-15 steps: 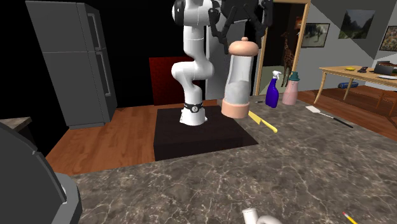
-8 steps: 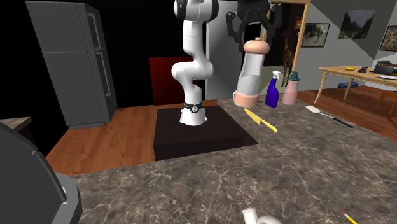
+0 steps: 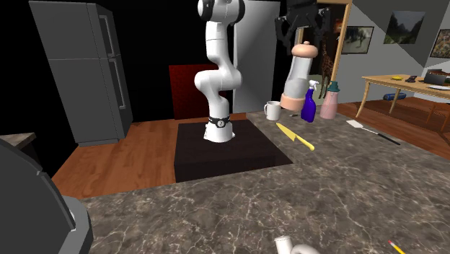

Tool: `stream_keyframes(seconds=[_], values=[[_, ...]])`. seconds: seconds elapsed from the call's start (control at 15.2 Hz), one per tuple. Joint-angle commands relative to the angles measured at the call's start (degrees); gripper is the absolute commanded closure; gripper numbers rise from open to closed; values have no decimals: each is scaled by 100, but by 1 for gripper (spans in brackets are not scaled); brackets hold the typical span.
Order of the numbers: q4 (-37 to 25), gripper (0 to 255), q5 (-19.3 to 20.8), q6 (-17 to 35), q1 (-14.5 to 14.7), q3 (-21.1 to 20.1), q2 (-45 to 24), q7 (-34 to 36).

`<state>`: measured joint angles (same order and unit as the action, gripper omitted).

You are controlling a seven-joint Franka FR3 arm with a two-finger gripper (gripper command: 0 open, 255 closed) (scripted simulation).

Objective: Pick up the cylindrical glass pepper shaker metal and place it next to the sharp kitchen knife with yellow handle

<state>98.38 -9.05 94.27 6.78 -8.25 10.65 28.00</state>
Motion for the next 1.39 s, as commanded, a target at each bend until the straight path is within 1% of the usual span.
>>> stream_keyframes(seconds=[0.0, 0.33, 0.66, 0.99, 1.32], values=[[298, 255, -36, 88, 96, -133, 243, 218], [731, 255, -150, 157, 334, -505, 704, 795], [993, 255, -286, 196, 566, -922, 1037, 1406], [1090, 255, -417, 223, 786, -1382, 1231, 2053], [1028, 255, -513, 251, 982, -1894, 1275, 2740]])
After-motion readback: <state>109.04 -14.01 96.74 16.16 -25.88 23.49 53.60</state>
